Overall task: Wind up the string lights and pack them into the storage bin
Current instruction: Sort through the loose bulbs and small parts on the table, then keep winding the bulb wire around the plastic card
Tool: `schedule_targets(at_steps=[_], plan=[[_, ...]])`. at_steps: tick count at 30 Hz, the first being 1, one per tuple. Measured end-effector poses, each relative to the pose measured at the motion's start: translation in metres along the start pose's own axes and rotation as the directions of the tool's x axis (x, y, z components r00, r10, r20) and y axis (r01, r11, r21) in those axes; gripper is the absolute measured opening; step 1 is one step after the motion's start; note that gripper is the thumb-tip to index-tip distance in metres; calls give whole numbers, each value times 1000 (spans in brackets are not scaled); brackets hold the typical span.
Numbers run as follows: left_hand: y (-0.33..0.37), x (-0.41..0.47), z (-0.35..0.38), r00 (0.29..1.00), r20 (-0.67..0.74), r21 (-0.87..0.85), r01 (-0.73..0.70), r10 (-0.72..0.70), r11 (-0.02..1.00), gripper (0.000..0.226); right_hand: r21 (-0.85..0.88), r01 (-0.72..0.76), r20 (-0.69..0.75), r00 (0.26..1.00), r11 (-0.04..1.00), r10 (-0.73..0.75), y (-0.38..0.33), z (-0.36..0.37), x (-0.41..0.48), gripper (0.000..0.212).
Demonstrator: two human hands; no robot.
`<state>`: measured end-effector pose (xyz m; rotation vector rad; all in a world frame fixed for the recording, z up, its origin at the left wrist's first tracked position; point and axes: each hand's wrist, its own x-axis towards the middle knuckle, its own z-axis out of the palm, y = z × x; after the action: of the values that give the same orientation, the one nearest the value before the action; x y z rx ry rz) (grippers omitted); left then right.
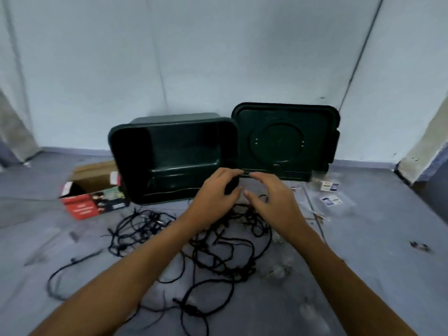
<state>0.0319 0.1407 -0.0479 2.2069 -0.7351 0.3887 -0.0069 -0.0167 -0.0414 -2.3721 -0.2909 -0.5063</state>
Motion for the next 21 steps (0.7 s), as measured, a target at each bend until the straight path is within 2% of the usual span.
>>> schedule_targets(at_steps=[5, 9, 11, 14, 17, 21], plan=[[-53, -82, -85, 972, -149, 143, 203, -182, 969, 34, 136, 159, 216, 959, 978, -186, -81, 91, -3, 46], [-99, -152, -147, 883, -306, 191, 424, -357, 885, 32, 224, 232, 384, 871, 946, -305, -145, 165, -6, 44], [-118, -179, -168, 833, -351, 208, 514, -427, 832, 34, 240, 283, 418, 833, 929, -362, -167, 197, -6, 44], [-145, -207, -193, 726, -430, 231, 664, -537, 711, 33, 249, 302, 480, 787, 920, -388, -185, 246, 1, 49], [-170, -221, -210, 656, -416, 243, 747, -629, 619, 31, 138, 415, 618, 673, 899, -406, -205, 281, 22, 51], [-188, -226, -222, 656, -315, 313, 754, -686, 578, 26, 19, 515, 761, 549, 857, -346, -219, 313, 44, 57]])
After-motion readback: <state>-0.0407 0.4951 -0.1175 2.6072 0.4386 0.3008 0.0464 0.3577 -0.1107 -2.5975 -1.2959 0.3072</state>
